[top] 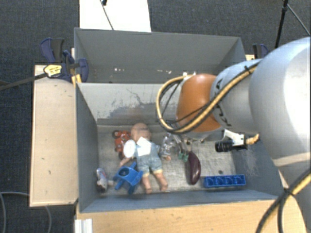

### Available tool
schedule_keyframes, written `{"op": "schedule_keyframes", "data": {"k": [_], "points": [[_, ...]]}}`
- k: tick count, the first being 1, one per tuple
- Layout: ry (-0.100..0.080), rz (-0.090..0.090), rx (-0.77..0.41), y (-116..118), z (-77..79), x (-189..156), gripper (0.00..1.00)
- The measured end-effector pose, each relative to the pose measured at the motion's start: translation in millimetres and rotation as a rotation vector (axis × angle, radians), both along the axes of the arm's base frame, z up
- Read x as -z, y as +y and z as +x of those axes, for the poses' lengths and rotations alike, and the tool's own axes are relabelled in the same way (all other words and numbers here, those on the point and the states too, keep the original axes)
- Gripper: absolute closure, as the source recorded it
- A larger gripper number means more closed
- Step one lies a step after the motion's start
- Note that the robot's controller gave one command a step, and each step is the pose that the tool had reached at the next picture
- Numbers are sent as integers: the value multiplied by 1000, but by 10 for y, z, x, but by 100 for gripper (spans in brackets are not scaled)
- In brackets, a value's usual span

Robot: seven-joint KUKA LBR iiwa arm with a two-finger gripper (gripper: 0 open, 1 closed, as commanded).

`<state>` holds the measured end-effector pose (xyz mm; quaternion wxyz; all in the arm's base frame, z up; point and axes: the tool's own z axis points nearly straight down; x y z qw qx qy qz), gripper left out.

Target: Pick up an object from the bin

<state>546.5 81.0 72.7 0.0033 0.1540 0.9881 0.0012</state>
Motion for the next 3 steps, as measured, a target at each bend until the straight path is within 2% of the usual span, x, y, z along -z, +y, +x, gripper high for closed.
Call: {"op": "schedule_keyframes", "data": {"k": [1,2,3], "points": [[0,0,0,0,0,0,100],[13,-2,8,25,-46,-432,100],[2,0,4,47,-59,-835,100]]}}
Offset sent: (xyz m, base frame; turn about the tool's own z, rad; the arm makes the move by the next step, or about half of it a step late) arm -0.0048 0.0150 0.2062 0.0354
